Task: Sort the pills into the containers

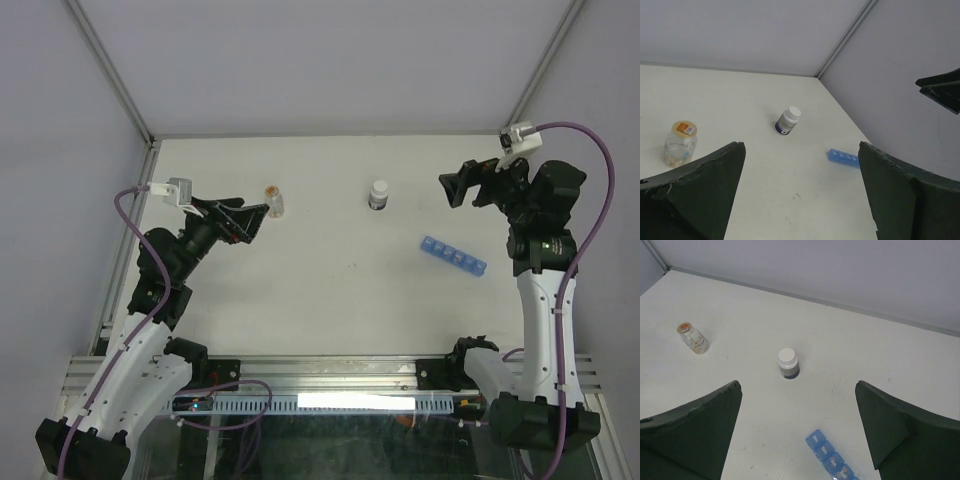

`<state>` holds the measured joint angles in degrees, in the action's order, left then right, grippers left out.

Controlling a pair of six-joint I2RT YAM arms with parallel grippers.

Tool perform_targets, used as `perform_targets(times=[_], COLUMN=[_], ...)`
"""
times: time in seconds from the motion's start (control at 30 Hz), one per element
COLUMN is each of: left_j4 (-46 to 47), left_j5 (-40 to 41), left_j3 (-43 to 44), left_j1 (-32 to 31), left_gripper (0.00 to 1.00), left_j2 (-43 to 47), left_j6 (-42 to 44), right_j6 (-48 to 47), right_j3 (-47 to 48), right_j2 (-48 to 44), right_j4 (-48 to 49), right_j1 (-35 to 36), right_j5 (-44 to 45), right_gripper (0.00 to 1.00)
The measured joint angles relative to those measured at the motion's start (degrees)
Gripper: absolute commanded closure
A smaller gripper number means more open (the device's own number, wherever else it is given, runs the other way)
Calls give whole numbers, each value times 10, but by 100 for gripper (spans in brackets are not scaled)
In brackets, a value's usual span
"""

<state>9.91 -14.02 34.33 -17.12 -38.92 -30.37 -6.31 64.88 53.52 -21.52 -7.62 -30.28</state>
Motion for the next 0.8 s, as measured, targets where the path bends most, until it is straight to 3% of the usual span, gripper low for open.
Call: perform_targets(times=[0.3,0.53,0.67,0.8], left_j4=[3,40,62,83], left_j5=[0,3,4,4], left_j3=[-6,-59,-88,-124], left_j1=[0,0,0,0], left_gripper=[1,1,1,1], left_j2=[-15,-44,-77,-94], left_j6=[0,0,-3,-9], right_j6=[-3,-151,-233,-293], right_j3=[-32,-87,-94,-70], right_j2=[19,58,102,190], right_j4=[25,10,-24,-70], right_j1=[0,5,30,35], right_j5=[-103,-271,-245,-132], right_gripper=[0,0,0,1])
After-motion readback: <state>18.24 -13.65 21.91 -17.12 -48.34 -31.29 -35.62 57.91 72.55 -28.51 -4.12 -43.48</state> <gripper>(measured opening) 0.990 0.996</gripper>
